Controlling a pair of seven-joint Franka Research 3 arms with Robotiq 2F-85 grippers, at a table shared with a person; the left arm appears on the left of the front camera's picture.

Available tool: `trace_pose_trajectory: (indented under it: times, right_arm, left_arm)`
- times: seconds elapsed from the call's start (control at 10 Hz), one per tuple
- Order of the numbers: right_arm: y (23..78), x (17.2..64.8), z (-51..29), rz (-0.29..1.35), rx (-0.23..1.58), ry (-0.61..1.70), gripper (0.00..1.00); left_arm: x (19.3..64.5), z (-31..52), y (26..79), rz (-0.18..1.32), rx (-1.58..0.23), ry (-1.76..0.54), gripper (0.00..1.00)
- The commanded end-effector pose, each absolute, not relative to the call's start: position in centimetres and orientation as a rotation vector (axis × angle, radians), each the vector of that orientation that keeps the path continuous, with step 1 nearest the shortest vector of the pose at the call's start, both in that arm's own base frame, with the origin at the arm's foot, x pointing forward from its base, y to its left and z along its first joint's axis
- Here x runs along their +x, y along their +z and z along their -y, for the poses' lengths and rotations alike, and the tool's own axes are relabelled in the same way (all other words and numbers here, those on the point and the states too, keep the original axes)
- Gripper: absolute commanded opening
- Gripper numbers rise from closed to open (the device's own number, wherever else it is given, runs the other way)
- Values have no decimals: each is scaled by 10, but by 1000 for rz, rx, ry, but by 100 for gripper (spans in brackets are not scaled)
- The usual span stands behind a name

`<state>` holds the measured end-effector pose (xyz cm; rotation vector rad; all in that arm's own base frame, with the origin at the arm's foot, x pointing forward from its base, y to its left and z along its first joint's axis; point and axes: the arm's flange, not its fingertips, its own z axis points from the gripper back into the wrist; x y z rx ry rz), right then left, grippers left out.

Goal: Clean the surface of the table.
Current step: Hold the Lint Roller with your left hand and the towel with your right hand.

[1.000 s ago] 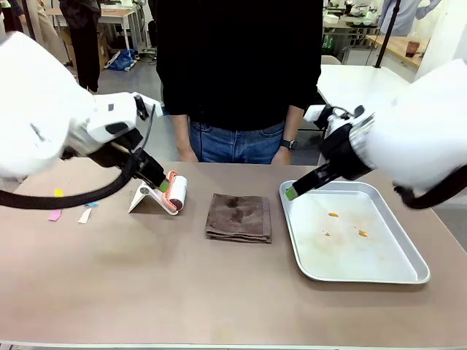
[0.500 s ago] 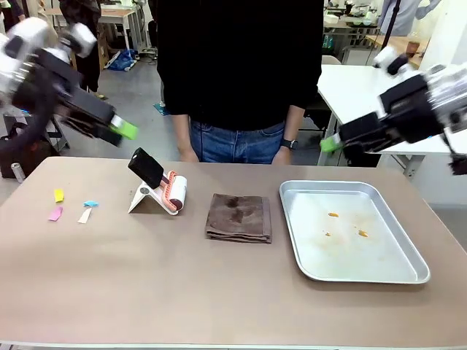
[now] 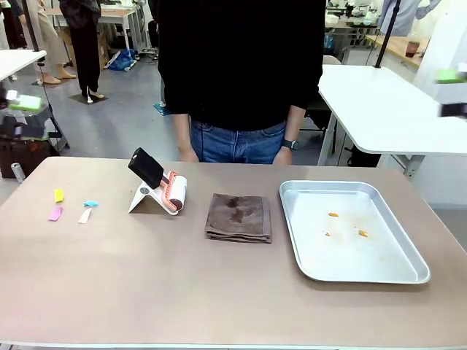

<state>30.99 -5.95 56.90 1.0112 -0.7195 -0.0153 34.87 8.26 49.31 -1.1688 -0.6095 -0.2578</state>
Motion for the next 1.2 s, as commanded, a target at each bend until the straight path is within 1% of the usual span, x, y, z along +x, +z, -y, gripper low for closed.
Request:
trace_pose_trajectory:
  times: [0.0, 0.1, 0.2, 0.3, 0.4, 0.7, 0.8, 1.1]
  right_arm:
    - [472, 251, 92, 600, 1086, -35, 100]
    - [456, 259, 113, 525, 1144, -33, 100]
    - [443, 262, 128, 493, 1179, -49, 100]
    - [433, 262, 142, 520, 1232, -73, 100]
    - [424, 261, 151, 526, 1260, -100, 100]
    - [401, 264, 155, 510, 1270, -139, 100]
    - [399, 266, 154, 511, 1270, -138, 100]
    - [399, 269, 153, 540, 1237, -153, 100]
  left_arm:
    - [349, -93, 479, 671, -1240, -180, 100]
    - [344, -101, 473, 683, -1246, -133, 100]
    - [343, -106, 464, 676, -1245, -86, 100]
    - [342, -115, 448, 642, -1237, -19, 100]
    - [339, -129, 437, 667, -1266, 53, 100]
    - [326, -141, 412, 749, -1209, 245, 100]
    - [325, -138, 411, 762, -1216, 260, 100]
    - [322, -158, 396, 727, -1183, 290, 100]
